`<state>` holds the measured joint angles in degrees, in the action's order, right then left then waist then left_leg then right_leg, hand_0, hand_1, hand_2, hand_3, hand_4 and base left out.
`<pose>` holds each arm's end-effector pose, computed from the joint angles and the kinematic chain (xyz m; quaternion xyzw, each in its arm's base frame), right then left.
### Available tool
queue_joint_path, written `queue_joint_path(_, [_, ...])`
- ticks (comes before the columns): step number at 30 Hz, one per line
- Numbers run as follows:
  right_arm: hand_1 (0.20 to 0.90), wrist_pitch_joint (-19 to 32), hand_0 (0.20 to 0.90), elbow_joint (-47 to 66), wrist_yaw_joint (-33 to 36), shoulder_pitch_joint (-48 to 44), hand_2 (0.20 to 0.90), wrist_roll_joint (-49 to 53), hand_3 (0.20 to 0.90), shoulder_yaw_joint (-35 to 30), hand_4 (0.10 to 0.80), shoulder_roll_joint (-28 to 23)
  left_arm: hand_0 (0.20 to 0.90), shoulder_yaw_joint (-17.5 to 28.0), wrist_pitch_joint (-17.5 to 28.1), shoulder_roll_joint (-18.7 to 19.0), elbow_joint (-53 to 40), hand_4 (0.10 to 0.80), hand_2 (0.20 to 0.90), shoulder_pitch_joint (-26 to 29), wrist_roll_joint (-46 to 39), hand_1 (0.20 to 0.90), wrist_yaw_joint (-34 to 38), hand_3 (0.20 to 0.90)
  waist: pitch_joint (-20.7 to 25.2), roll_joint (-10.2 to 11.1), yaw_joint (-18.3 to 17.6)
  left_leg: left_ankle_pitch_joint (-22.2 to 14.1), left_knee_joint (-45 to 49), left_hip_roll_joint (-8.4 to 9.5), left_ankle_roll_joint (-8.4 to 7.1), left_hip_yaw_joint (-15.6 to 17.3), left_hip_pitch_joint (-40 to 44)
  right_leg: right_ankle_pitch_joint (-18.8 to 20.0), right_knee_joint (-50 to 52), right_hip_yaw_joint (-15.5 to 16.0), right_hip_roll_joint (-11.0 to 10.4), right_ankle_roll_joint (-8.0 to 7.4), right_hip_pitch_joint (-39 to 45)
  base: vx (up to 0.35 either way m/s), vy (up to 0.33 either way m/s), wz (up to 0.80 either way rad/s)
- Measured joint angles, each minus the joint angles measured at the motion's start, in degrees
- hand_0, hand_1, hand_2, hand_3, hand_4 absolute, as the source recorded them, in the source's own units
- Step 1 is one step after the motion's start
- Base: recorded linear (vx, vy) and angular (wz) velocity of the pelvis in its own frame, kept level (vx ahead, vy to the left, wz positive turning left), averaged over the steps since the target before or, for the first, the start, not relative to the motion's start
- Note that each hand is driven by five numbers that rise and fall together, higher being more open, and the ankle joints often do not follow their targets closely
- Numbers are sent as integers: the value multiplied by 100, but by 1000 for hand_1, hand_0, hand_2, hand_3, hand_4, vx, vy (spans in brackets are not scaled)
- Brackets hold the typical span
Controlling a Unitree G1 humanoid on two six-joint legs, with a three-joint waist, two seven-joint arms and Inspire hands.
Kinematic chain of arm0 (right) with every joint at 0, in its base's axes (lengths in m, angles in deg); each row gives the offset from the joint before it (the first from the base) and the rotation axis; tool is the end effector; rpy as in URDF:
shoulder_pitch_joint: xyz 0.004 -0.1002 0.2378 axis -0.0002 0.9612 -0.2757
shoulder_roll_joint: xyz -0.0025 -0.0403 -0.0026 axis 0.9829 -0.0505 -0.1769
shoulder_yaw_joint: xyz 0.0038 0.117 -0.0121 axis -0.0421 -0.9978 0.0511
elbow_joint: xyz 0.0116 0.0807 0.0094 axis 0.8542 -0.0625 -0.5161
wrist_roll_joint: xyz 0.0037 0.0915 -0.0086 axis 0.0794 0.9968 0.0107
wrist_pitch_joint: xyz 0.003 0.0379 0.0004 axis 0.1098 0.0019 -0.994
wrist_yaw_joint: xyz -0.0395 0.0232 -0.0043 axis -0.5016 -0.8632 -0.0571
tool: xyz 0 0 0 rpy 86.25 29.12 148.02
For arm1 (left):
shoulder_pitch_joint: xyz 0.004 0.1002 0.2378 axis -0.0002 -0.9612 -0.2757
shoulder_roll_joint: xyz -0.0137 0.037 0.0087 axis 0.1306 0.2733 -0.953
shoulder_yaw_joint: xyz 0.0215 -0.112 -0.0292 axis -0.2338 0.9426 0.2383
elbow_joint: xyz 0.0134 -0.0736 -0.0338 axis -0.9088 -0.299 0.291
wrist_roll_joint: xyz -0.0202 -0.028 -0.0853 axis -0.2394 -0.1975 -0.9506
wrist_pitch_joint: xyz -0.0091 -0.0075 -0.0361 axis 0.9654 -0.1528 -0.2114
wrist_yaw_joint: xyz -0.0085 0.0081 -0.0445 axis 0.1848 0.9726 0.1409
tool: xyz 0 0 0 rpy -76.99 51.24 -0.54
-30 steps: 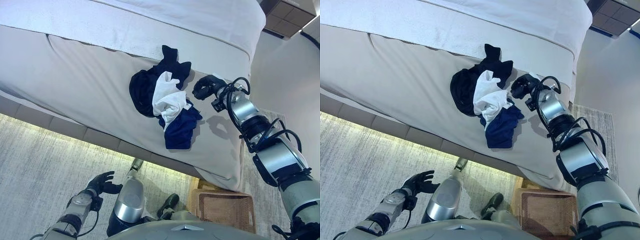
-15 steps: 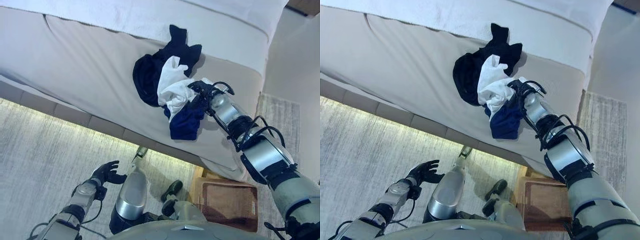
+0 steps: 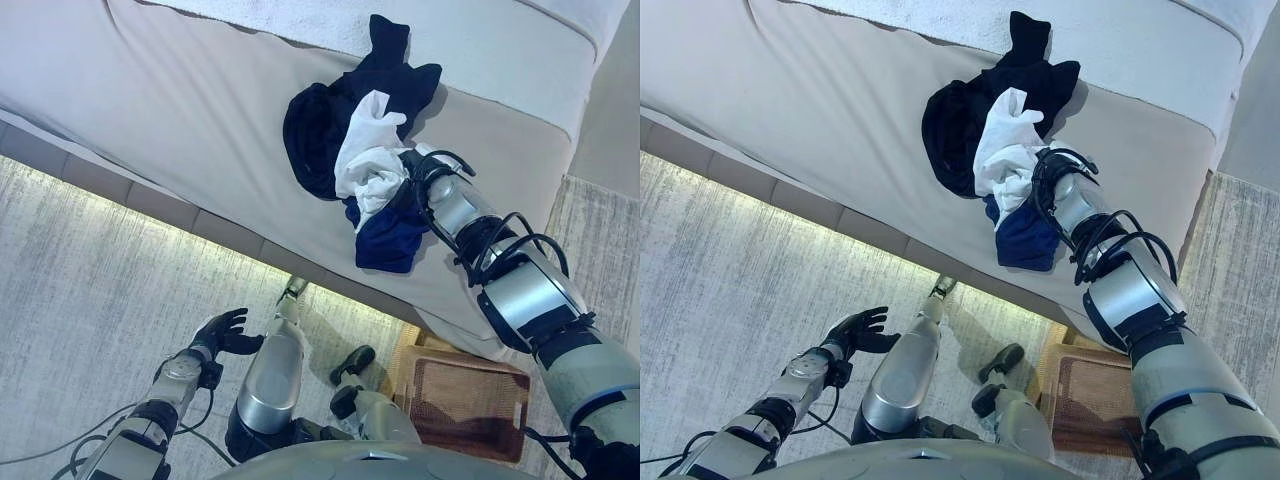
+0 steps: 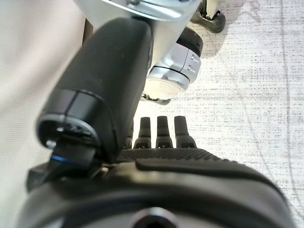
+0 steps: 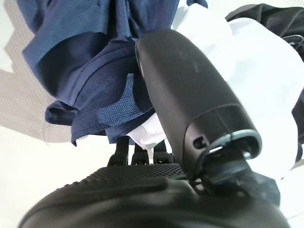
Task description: Pick up the clothes from the bed and place them into the basket
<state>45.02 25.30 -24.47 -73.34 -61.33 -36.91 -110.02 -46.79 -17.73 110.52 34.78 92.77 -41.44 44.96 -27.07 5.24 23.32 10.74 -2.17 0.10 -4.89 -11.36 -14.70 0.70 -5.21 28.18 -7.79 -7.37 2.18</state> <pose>0.3699 -0.1771 0.1445 -0.4753 0.1531 0.0074 0.8664 0.1711 0.2453 -0.0710 0.1285 0.3765 -0.0424 0.9165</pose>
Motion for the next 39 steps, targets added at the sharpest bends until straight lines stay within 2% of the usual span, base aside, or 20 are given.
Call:
queue_joint_path(3, [300,40,300,304,350,44,300,803,200,-233,100,-1,900,2,1,1,-36,800,900,-10,1,900,7,900,-5,-8,-59,-1,-12,-4,-1,3,0,1,0,-5,-1,0,-9,0,0,0])
queue_joint_path(7, [300,318,300,1307,895,204,300,1195,200,-274,100,-44,900,2,6,-5,-36,800,900,-24,5,900,110,900,-7,-5,-184,1,-11,-8,1,25,11,4,2,-35,-4,3,-12,23,19,-3])
queue_joint_path(10, [300,907,300,2482,1507,472,300,1439,200,-622,100,-29,900,3,80,-79,-30,800,900,-63,3,900,190,900,-9,-6,-199,0,-14,-4,1,114,100,5,27,-112,-41,4,23,4,101,-11])
queue_joint_path(14, [300,1494,300,3232,2126,503,300,1442,200,-1034,100,217,900,2,144,-116,24,800,900,-135,1,900,230,900,-11,-11,-263,1,-18,19,3,161,273,9,69,-132,-88,9,157,37,107,-4])
queue_joint_path(17, [300,2145,300,3844,2818,568,300,1383,200,-1347,100,482,900,6,315,-166,199,800,900,-149,-2,900,231,900,-14,-24,-309,-57,-22,41,-54,185,352,7,85,-165,-124,10,217,46,64,-3])
queue_joint_path(23, [300,2825,300,4141,3564,626,300,415,200,-1369,100,515,900,28,394,-294,212,800,900,-280,5,900,223,900,-2,-130,-333,-147,-9,116,47,258,405,6,165,-241,-245,8,206,25,9,-5])
queue_joint_path(28, [300,2601,300,4006,3403,710,300,-207,200,-954,100,264,900,60,378,-335,204,800,900,-303,16,900,139,900,21,-177,-308,-154,19,140,72,241,394,5,180,-228,-257,6,208,42,-60,2])
queue_joint_path(31, [300,2065,300,3458,2953,693,300,-141,200,-616,100,83,900,62,362,-339,178,800,900,-303,16,900,114,900,35,-192,-304,-159,49,128,79,224,378,4,191,-216,-239,6,208,-20,-37,3])
queue_joint_path(34, [300,1419,300,2644,2334,690,300,103,200,-539,100,35,900,62,357,-339,165,800,900,-287,14,900,105,900,46,-200,-306,-163,118,123,79,210,281,4,205,-207,-225,6,152,-21,-37,2])
queue_joint_path(35, [324,1241,324,2233,2132,705,324,229,227,-443,127,-10,900,62,327,-334,162,800,900,-262,13,900,103,900,47,-201,-307,-160,131,114,81,207,248,5,218,-204,-220,6,122,2,-46,3])
queue_joint_path(36, [422,1068,422,2017,1958,760,422,257,343,-433,243,-35,900,62,289,-329,173,800,900,-224,12,900,101,900,46,-201,-304,-136,157,115,110,190,212,5,217,-193,-215,6,105,0,-60,5])
queue_joint_path(37, [764,904,764,1758,1736,792,764,257,741,-396,641,-50,900,61,258,-320,190,800,900,-198,11,900,95,900,46,-201,-312,-132,175,109,113,170,200,5,216,-174,-210,6,107,-5,-74,5])
queue_joint_path(38, [900,756,900,1491,1519,788,900,258,900,-290,800,-95,900,60,228,-306,211,800,900,-158,11,900,67,900,46,-201,-303,-132,190,108,113,169,202,5,215,-167,-206,6,119,-21,-79,4])
queue_joint_path(39, [900,486,900,1232,1154,788,900,269,900,-223,800,-125,900,56,221,-284,210,800,900,-124,11,900,30,900,46,-201,-297,-133,192,101,109,159,202,5,213,-153,-182,6,124,-18,-75,2])
